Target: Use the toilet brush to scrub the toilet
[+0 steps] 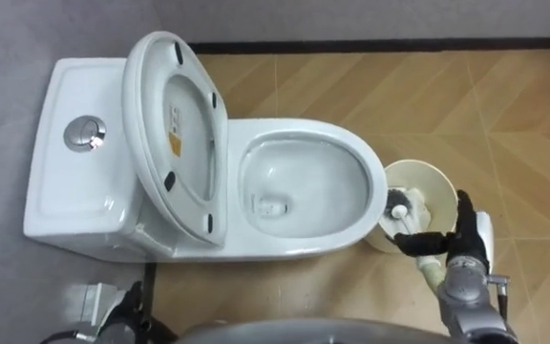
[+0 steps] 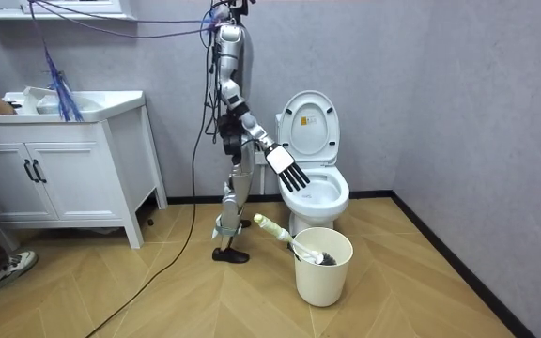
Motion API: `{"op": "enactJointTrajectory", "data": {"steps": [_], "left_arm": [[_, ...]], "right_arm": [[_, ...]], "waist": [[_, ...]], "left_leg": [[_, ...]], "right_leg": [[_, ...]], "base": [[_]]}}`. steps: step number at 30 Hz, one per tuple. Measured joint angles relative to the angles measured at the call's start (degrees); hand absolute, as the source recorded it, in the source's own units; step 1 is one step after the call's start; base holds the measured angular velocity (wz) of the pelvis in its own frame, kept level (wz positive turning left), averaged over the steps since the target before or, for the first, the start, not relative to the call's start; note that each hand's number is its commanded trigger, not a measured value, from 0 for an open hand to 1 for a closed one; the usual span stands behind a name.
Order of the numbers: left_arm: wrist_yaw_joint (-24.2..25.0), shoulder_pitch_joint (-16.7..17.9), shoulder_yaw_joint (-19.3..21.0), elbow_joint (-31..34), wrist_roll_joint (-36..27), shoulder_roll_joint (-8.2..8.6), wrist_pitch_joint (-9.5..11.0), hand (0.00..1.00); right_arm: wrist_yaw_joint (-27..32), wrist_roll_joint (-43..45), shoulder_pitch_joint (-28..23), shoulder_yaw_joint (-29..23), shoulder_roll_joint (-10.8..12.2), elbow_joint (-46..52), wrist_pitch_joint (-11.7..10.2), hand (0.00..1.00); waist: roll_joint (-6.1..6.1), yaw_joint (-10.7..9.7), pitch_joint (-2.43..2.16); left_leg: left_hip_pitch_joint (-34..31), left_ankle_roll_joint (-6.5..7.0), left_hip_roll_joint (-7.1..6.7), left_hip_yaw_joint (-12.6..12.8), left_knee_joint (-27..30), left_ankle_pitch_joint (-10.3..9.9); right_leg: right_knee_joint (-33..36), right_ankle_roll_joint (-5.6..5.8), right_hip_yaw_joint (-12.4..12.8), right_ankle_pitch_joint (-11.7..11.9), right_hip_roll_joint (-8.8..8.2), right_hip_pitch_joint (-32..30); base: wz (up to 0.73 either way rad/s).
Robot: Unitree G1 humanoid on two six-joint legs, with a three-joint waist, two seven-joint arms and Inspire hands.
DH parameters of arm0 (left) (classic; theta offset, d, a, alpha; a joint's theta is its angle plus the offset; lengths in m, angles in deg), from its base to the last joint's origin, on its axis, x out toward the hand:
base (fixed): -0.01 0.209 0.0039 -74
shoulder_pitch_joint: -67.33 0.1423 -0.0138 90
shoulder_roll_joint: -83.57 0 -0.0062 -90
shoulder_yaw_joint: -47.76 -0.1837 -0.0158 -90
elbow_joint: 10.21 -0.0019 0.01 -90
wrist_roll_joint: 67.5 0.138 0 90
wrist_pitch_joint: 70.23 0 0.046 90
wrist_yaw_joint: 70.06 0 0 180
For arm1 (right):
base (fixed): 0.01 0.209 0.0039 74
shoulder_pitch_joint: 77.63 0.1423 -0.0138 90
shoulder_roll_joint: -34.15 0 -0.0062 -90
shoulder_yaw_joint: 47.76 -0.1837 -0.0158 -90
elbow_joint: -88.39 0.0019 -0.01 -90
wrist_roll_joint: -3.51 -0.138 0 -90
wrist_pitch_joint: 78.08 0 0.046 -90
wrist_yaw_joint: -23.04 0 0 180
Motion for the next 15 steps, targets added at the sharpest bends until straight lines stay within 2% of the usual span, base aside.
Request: {"op": "enactJointTrajectory", "data": {"steps": [4, 9, 10, 12, 13, 15], "left_arm": [[0.0, -2.6, 0.0, -0.7, -2.5, -0.17, 0.8, 0.0], [0.0, -6.8, -1.2, -0.7, -3.6, -0.28, 2.6, 0.0], [0.0, -7.3, -1.4, -0.7, -4.0, -0.29, 2.9, 0.0], [0.0, -9.9, -2.7, -0.5, -4.6, -0.25, 3.0, 0.0], [0.0, -10.7, -3.3, -0.6, -4.6, -0.28, 3.0, 0.0], [0.0, -12.3, -4.5, -0.5, -4.6, -0.38, 3.0, 0.0]], "right_arm": [[2.4, -1.0, 4.0, -0.1, -0.4, -5.1, -0.3, 0.0], [4.8, -1.5, 9.7, 0.0, -1.1, -11.7, -1.2, 0.0], [5.2, -1.9, 10.2, 0.0, -1.5, -12.2, -1.2, 0.0], [6.4, -3.3, 13.0, -0.1, -3.7, -15.9, -1.1, 0.0], [7.1, -3.5, 14.0, -0.1, -4.7, -17.2, -1.1, 0.0], [7.6, -5.0, 15.5, -0.6, -5.8, -18.3, -1.1, 0.0]], "waist": [[0.17, -0.3, 0.12], [0.43, 0.4, 0.63], [0.53, 0.7, 0.72], [0.78, 1.3, 1.2], [0.66, 1.4, 1.37], [0.47, 1.6, 1.71]], "left_leg": [[-4.8, 0.04, -0.03, -1.7, 2.8, 0.0], [-12.2, 0.05, -0.01, -3.0, 7.1, 0.0], [-13.2, 0.05, -0.04, -3.3, 7.7, 0.0], [-17.5, 0.25, -0.28, -3.6, 9.8, 0.1], [-19.3, 0.96, -0.65, -3.7, 10.3, 0.6], [-22.2, 1.12, -0.86, -3.7, 11.6, 0.6]], "right_leg": [[1.9, -0.01, -1.7, 0.0, -0.49, -3.5], [5.7, -0.02, -2.6, 0.0, -1.07, -10.2], [6.5, -0.02, -2.7, 0.0, -1.22, -11.2], [9.8, -0.02, -2.8, -0.1, -1.91, -15.9], [11.1, -0.02, -2.9, -0.1, -2.44, -17.9], [13.0, -0.01, -2.9, -0.2, -3.0, -21.1]], "base": [[0.21], [0.11], [0.05], [0.07], [0.13], [0.08]]}}
